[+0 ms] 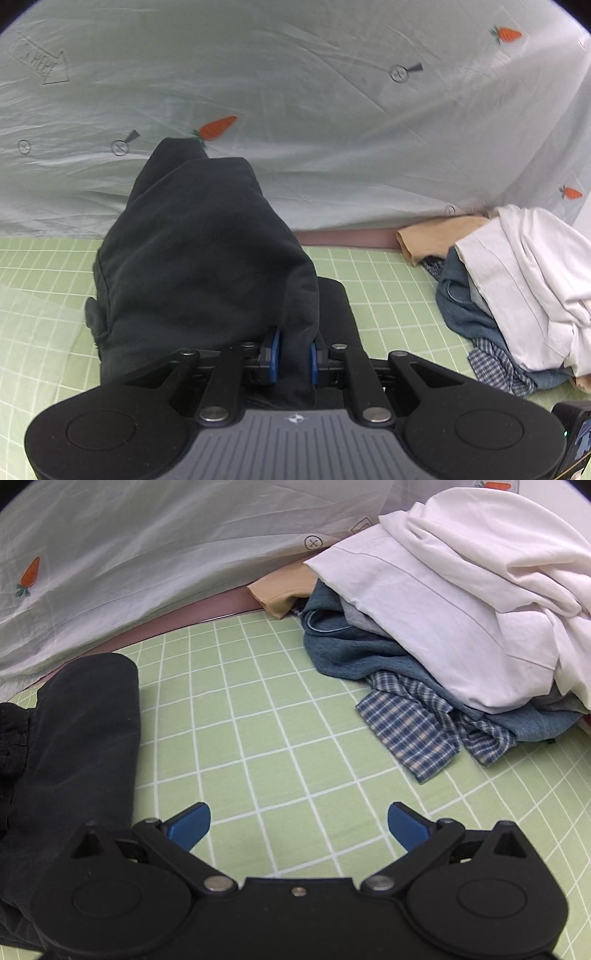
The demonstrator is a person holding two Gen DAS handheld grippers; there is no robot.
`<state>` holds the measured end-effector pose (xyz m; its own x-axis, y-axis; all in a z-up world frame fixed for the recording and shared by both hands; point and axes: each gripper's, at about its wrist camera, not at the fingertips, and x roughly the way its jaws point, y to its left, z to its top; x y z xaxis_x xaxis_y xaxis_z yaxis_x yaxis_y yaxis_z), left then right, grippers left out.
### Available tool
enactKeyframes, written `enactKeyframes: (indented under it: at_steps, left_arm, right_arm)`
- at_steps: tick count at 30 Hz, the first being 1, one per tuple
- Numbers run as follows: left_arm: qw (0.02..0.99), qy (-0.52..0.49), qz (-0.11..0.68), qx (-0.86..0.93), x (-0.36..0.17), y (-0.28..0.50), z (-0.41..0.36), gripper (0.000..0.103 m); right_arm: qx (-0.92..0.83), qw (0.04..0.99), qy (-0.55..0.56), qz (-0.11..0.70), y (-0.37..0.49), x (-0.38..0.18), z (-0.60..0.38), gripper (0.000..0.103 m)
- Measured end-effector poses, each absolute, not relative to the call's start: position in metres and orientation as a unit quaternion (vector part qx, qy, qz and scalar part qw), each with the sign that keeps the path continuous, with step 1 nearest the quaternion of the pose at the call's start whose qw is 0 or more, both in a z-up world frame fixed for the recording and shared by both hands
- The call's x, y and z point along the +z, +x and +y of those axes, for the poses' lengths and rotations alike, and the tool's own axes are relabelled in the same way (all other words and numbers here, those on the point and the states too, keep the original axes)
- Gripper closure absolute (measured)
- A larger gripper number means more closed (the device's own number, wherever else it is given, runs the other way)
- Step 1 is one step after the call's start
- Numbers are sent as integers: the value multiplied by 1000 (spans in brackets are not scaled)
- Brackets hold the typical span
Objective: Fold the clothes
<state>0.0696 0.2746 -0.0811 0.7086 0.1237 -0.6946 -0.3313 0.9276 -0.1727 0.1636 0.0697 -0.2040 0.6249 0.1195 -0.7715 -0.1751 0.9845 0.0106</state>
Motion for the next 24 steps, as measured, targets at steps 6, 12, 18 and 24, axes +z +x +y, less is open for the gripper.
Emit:
enactKeyframes:
  at_steps: [6, 12, 18, 24]
  left_arm:
    - [881, -195, 423, 84, -135, 100, 253, 86]
    - [858, -202, 465, 76, -151, 115, 244, 78]
    - [856, -225, 463, 41, -131, 107, 243, 48]
    - [870, -221, 436, 64, -99, 90, 260, 44]
  right_arm:
    - [66, 895, -16, 442, 171, -214, 44, 0]
    - [61, 894, -1, 445, 172, -213, 34, 0]
    - [74, 892, 2, 446, 167, -211, 44, 0]
    - [100, 894, -8, 437, 161, -202, 64, 0]
